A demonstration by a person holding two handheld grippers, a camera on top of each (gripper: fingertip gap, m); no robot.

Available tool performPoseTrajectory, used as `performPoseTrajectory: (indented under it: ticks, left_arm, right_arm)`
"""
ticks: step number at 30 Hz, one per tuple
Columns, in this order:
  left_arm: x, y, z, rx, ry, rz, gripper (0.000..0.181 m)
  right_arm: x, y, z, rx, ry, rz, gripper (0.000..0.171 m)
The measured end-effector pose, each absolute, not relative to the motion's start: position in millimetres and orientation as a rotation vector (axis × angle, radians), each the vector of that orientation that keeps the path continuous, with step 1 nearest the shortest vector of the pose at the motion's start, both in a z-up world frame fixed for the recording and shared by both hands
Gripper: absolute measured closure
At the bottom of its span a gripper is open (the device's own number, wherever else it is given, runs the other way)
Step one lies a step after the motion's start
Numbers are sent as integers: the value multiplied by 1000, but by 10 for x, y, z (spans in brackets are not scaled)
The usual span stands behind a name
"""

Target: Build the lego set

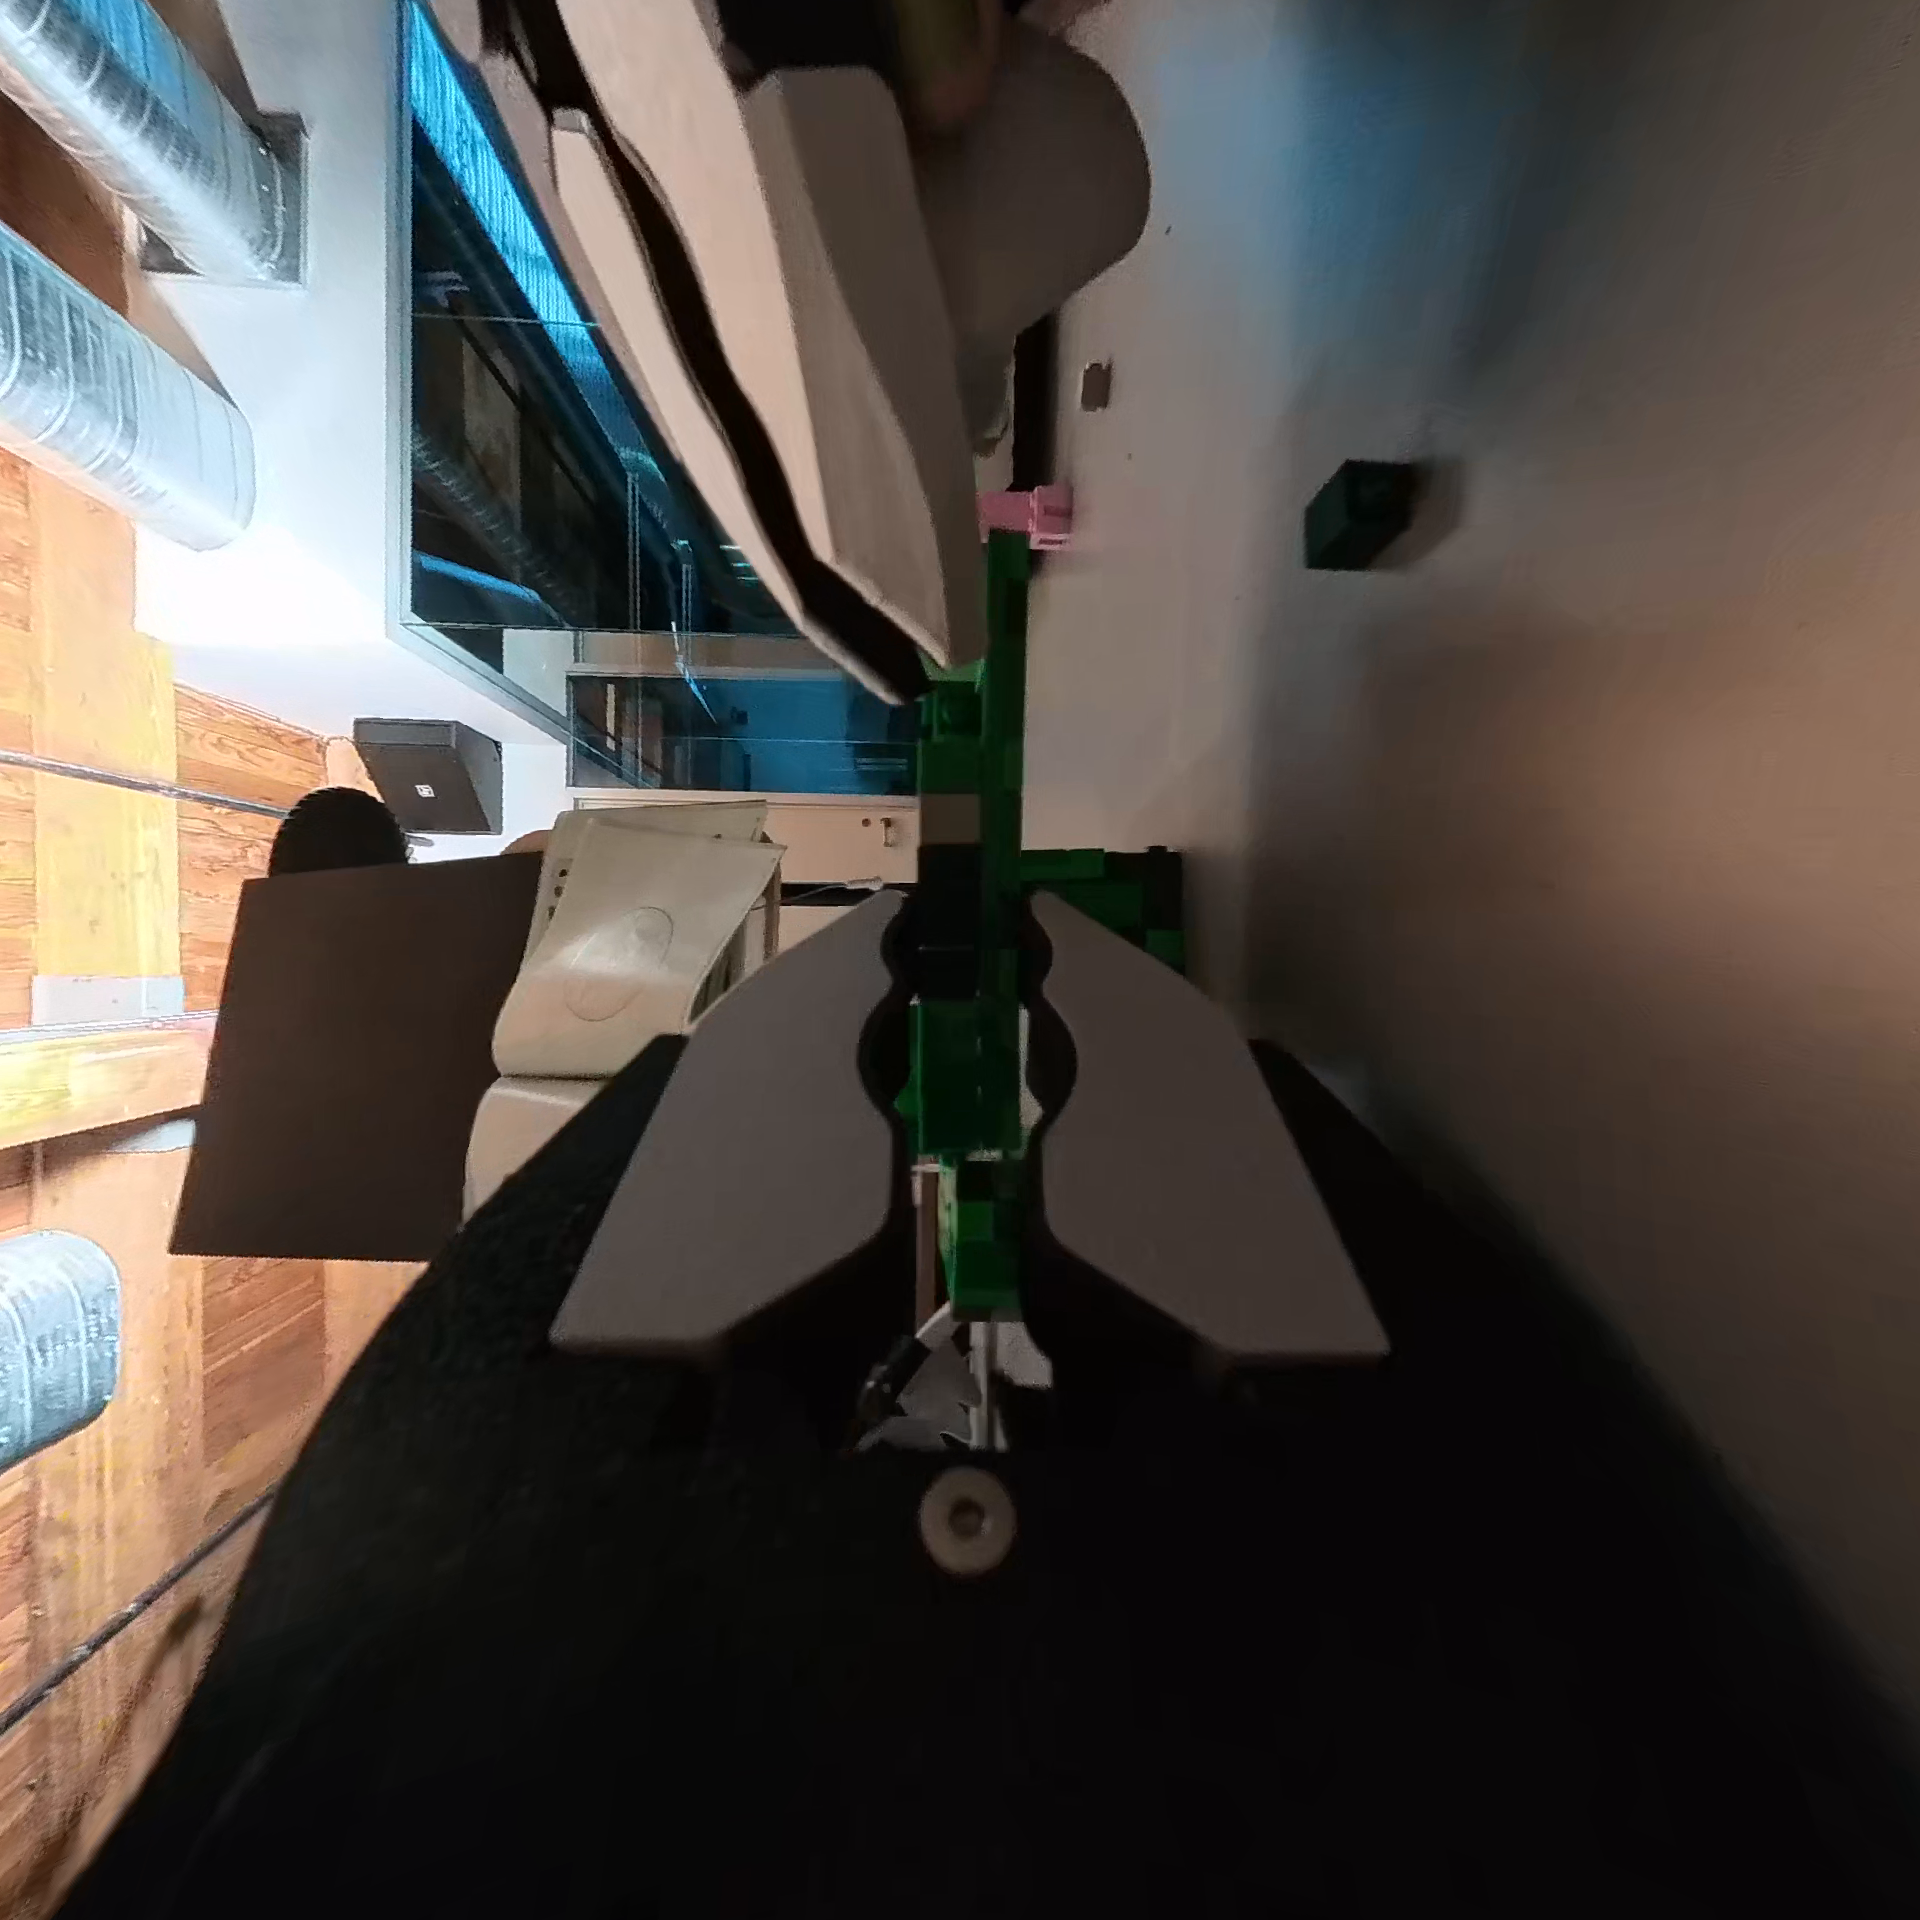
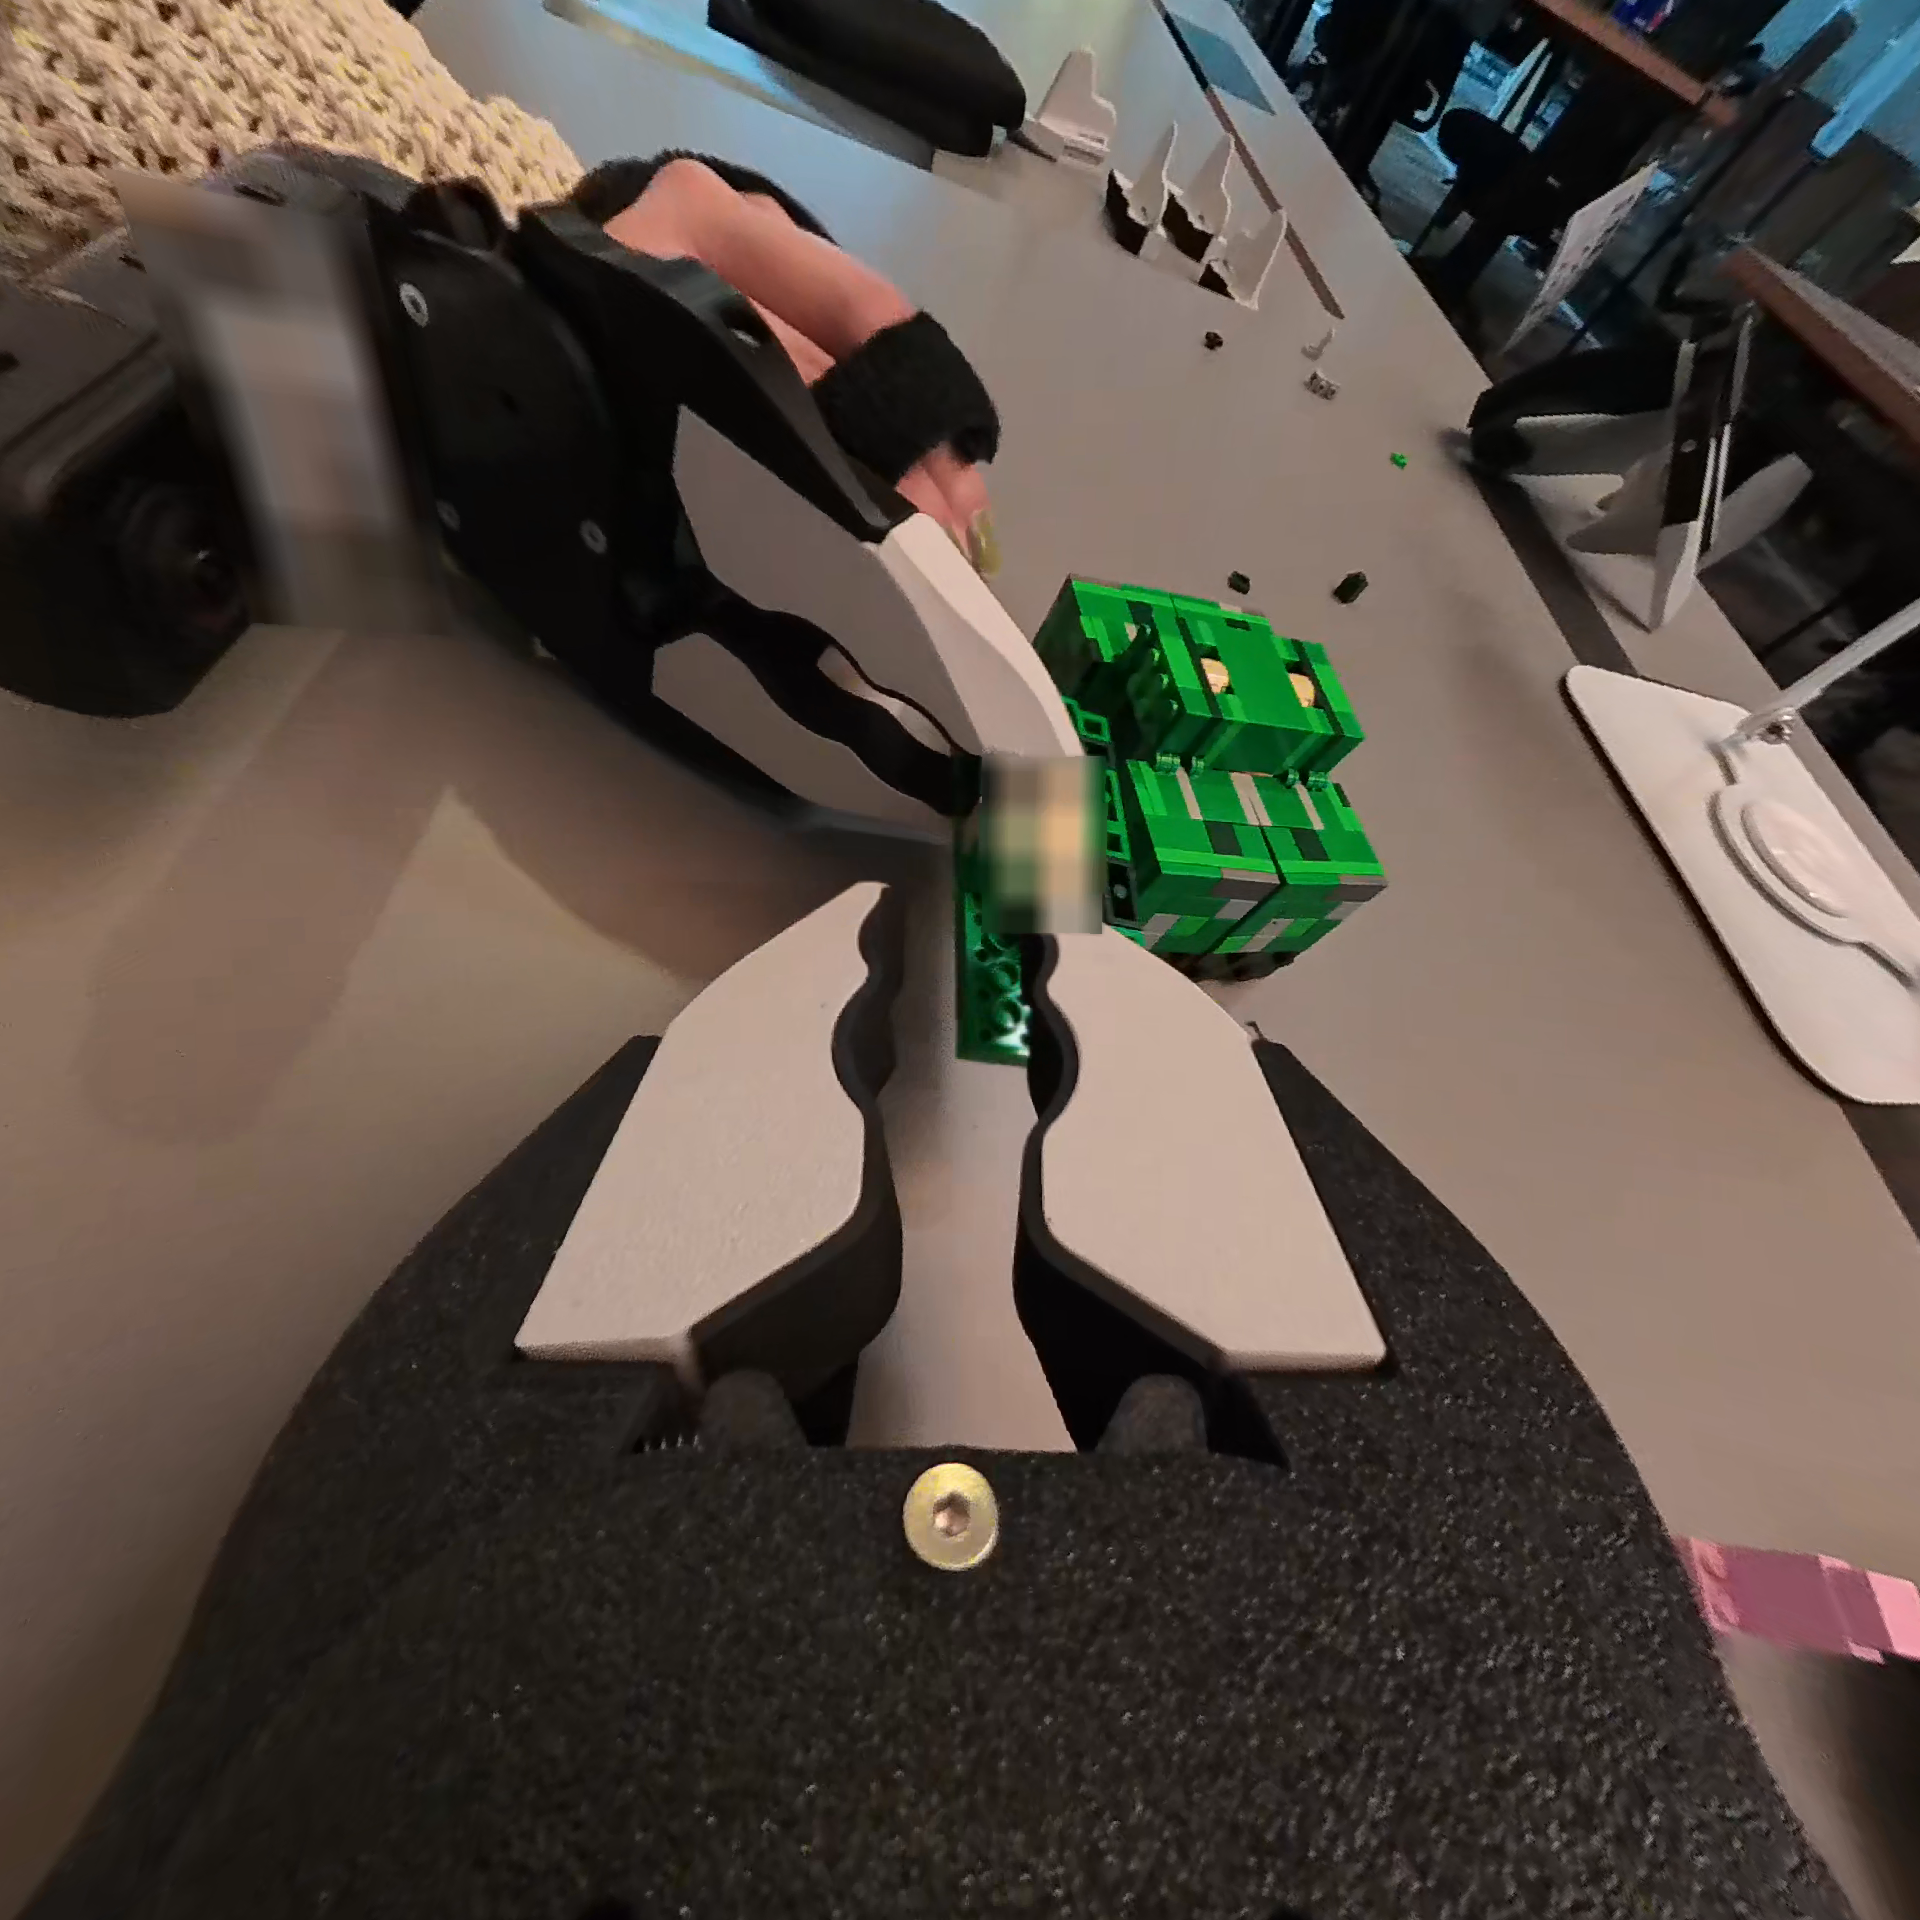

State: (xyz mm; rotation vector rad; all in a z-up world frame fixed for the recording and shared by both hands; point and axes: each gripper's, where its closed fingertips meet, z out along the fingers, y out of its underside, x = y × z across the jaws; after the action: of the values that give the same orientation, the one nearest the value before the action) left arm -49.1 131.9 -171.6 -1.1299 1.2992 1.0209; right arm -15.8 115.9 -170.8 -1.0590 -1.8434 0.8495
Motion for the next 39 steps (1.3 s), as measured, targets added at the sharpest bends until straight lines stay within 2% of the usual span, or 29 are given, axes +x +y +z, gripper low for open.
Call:
performPoseTrajectory:
  ticks: [13,16,30,39]
  left_arm:
    - [-461,1270,-1742,-1145,1301,1004,164]
    - [-475,1271,-1738,-1153,1294,1002,164]
    - [-465,1262,-1744,-1173,1288,970,164]
    - [-467,1259,-1742,-1174,1286,969,164]
  right_arm:
    - [-151,1194,-1770,-1087,-1862,823,153]
    - [-136,1121,-1774,-1061,-1896,856,159]
    - [-173,1191,-1749,-1073,-1839,836,153]
    - [-158,1196,-1689,-1075,-1816,870,159]
